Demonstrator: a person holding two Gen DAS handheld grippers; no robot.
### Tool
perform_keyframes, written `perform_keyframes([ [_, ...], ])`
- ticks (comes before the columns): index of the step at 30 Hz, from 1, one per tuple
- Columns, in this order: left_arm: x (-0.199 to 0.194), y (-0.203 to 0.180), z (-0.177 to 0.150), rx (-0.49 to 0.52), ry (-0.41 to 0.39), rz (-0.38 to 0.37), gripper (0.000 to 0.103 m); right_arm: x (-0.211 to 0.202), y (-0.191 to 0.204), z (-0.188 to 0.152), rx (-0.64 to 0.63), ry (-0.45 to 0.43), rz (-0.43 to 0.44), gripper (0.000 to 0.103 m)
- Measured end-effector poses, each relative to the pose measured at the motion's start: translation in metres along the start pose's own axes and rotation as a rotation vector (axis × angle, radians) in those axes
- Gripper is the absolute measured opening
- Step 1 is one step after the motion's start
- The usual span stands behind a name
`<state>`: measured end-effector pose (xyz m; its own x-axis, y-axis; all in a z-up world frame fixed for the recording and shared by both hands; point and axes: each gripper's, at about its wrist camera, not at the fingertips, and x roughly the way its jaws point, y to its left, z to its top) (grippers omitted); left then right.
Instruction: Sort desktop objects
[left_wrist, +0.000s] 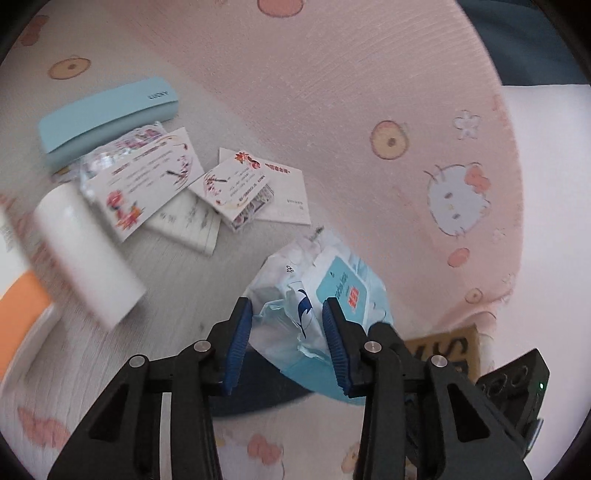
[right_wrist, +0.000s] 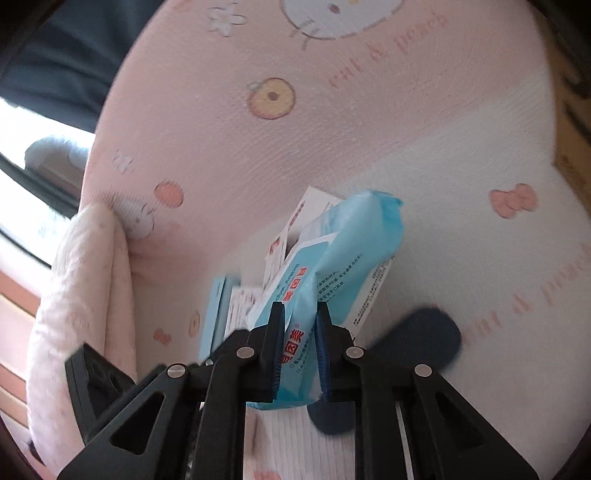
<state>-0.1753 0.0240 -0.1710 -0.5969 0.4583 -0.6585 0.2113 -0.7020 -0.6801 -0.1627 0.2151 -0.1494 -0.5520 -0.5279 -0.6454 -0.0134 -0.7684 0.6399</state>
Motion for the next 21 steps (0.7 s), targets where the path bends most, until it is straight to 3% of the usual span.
perform_keyframes([
  [7,-0.058,0.003,-0.039,0.07,-0.05,-0.013,0.042,-0.043,0.013,-0.05,-0.009,0.007,-0.002,0.013],
  [13,-0.096,0.022,-0.068,0.064,-0.064,-0.014,0.041,-0.068,0.028,-0.096,-0.023,0.011,-0.035,0.013],
  [21,-0.101,0.072,-0.096,0.053,0.045,0.038,0.038,-0.071,0.024,-0.152,0.014,0.08,-0.075,0.013],
])
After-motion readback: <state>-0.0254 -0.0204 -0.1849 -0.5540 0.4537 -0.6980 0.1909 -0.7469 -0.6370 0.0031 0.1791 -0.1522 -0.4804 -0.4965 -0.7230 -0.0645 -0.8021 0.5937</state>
